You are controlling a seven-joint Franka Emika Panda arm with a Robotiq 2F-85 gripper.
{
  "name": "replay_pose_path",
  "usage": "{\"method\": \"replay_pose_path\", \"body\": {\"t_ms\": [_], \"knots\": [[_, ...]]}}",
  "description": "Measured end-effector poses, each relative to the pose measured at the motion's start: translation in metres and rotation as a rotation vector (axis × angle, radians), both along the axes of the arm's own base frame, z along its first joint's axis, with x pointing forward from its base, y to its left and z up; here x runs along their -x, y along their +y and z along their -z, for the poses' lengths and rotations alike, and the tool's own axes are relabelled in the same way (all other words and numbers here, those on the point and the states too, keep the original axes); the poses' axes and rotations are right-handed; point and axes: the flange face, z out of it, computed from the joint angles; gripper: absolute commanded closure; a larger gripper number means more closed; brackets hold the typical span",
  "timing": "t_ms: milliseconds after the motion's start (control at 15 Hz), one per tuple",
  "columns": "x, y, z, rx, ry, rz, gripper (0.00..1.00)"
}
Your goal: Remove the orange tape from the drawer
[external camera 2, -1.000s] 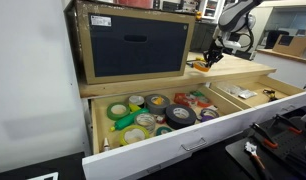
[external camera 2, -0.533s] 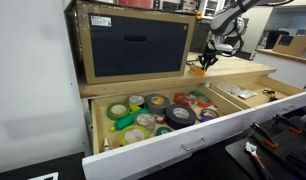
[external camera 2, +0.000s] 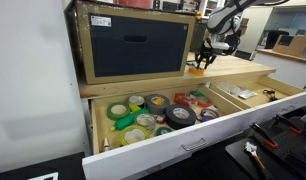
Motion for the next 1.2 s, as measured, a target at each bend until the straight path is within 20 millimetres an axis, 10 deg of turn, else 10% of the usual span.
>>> {"method": "replay_pose_path", "body": {"t_ms": [467, 1200], "knots": [[-0.002, 0.031, -0.028, 0.037, -0.047, -0.038, 0.00], [-0.016, -0.002, -0.038, 0.114, -0.101, -0.020, 0.00]]}}
